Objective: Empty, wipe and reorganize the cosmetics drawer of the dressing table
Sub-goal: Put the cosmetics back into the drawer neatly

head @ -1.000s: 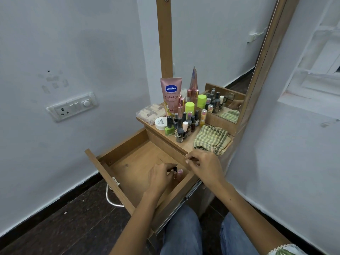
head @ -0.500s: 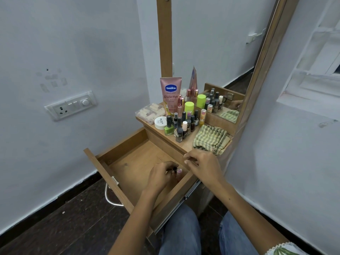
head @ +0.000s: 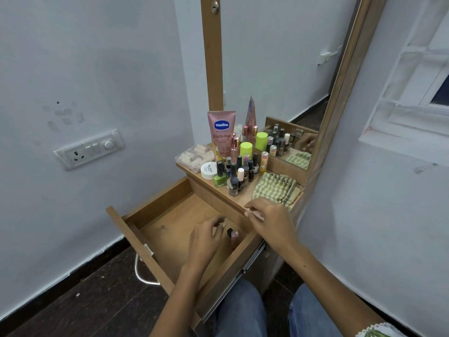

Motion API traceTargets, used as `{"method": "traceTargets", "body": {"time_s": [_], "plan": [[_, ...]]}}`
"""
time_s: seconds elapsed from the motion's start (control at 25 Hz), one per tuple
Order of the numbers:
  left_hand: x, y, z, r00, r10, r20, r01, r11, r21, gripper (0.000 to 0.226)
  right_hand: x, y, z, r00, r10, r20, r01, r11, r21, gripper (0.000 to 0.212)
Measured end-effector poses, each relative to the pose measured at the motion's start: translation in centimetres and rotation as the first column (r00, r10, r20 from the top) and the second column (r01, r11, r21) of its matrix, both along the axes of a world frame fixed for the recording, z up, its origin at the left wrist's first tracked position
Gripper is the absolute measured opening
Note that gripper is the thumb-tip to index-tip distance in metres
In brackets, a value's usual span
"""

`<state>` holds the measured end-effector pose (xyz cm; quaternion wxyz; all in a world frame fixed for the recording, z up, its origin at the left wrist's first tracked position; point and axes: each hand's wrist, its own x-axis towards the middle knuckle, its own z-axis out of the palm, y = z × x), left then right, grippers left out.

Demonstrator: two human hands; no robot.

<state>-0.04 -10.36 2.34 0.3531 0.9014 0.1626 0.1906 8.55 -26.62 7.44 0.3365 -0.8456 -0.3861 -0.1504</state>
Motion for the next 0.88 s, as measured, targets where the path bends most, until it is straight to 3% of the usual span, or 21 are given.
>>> {"method": "traceTargets", "body": {"time_s": [0.24,0.36,0.52,0.68,0.88], "plan": [[0.3,-1.6,3.9,0.961,0.083,0.266,-0.112,0.989,0.097,0.023,6.5,1.2,2.2,0.976,-0.207,0.073,0.201,0.976,0.082,0.033],[1.1,-2.2,5.4,0.947,0.071,0.313,-0.123,0.981,0.150,0.024,9.5,2.3,2.9,0.970,-0.215,0.115,0.220,0.975,-0.030,0.041],[1.7,-2.4,6.2,0.938,0.088,0.336,-0.155,0.972,0.177,0.025,11.5,3.7,4.3,0.985,-0.106,0.134,0.130,0.975,-0.180,0.051],[2.1,-2.5,6.8,0.930,0.104,0.353,-0.178,0.967,0.184,0.025,12.5,4.2,5.5,0.971,0.023,0.236,0.045,0.959,-0.280,0.037],[2.4,-2.5,7.4,0.924,0.106,0.367,-0.193,0.959,0.209,0.024,13.6,4.5,6.5,0.950,0.023,0.311,0.077,0.949,-0.304,0.023]]}}
